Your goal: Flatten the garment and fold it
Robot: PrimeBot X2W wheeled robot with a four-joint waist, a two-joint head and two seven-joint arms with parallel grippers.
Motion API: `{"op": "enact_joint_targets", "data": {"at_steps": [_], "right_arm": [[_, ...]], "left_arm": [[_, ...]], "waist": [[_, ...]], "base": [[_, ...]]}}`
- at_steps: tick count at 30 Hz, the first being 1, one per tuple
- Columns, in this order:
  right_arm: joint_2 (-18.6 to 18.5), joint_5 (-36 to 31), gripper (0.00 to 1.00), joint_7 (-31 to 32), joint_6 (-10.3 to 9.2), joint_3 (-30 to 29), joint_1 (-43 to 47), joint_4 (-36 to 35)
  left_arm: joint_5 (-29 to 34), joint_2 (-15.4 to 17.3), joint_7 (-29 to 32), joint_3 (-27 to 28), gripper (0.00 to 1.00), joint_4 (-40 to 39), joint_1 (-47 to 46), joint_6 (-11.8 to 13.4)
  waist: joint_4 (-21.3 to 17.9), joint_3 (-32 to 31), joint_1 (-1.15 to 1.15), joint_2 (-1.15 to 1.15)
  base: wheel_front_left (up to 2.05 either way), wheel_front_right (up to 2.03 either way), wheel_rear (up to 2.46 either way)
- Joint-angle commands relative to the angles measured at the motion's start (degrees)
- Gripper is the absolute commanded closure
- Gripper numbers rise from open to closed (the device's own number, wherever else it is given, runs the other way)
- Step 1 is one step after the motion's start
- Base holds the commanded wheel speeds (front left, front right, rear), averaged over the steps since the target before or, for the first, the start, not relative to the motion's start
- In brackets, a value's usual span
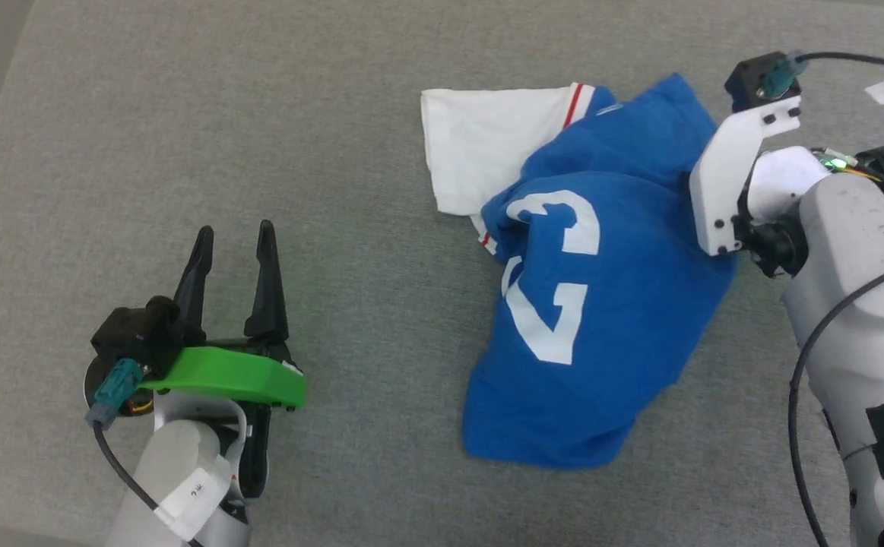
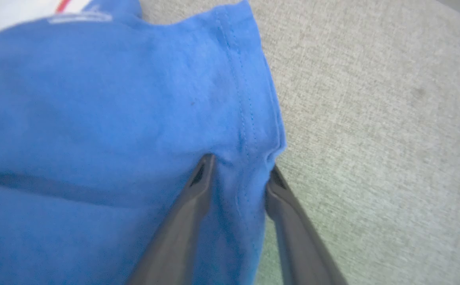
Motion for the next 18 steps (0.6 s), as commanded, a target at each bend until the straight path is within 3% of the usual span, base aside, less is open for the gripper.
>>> {"op": "enact_joint_targets", "data": {"at_steps": [1,7,8,12,18], "right_arm": [[0.1,1.2,1.00,-0.5,-0.06,0.4,1.6,1.4],[-2.5,7.4,1.00,-12.9,-0.06,-6.1,3.4,-5.7],[-4.7,9.7,1.00,-16.2,-0.06,-11.5,8.2,-11.1],[-5.5,9.9,1.00,-16.0,-0.06,-21.3,20.2,-19.7],[2.0,7.6,1.00,-9.0,-0.06,-33.2,41.6,-32.0]], "left_arm": [[1.0,-0.3,-0.3,0.4,0.00,0.4,-0.9,-0.5],[1.9,-0.9,-0.3,1.4,0.00,1.7,0.1,-1.4],[2.1,-0.9,-0.3,1.8,0.00,2.4,1.3,-1.6],[2.0,-0.9,-0.3,2.0,0.00,3.1,3.5,-1.6],[1.4,-0.9,0.2,1.9,0.00,3.8,5.9,-1.4]], "waist": [[-0.3,-0.7,0.00,0.00],[-2.9,-6.2,0.00,0.00],[-4.5,-9.4,0.00,0.00],[-6.5,-12.7,0.00,0.00],[-8.5,-15.7,0.00,0.00]], "base": [[0.00,0.00,0.00],[0.00,0.00,0.00],[0.00,0.00,0.00],[0.00,0.00,0.00],[0.00,0.00,0.00]]}}
